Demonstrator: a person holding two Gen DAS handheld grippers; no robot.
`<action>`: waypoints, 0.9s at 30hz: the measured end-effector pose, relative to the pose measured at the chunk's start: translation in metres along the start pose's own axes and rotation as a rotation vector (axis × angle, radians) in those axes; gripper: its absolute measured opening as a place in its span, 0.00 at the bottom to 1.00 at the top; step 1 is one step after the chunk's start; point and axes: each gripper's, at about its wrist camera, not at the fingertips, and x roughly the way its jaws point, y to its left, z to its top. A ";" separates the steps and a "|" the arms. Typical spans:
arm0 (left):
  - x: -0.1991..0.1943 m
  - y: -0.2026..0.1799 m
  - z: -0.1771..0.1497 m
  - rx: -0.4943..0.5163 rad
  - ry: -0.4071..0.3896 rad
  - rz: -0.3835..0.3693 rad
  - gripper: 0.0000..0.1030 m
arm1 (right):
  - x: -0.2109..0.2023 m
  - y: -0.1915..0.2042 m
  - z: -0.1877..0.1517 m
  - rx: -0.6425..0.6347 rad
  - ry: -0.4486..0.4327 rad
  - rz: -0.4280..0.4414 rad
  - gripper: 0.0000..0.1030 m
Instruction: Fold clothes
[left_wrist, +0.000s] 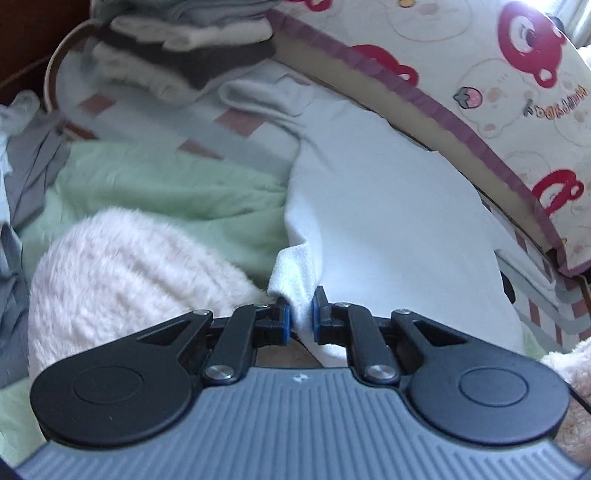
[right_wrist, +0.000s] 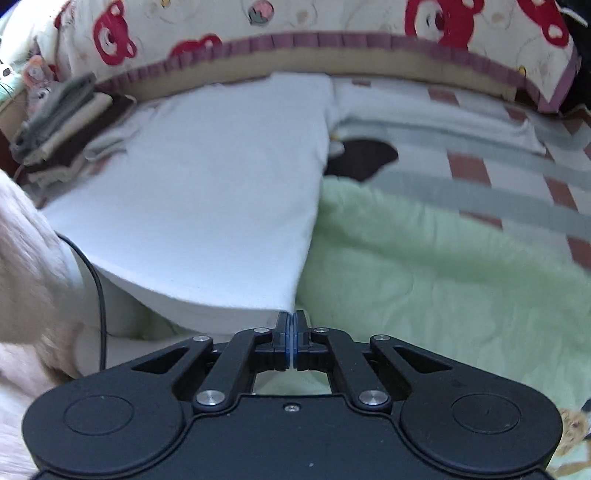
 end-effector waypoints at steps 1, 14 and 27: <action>-0.002 0.001 0.001 -0.005 -0.002 -0.003 0.10 | 0.002 -0.002 -0.001 0.008 0.000 -0.008 0.00; -0.031 -0.016 0.010 0.173 -0.117 0.280 0.11 | 0.017 0.009 0.036 -0.089 -0.058 0.083 0.06; 0.052 -0.057 0.116 0.248 -0.135 0.113 0.46 | 0.121 0.093 0.205 -0.153 -0.072 0.475 0.32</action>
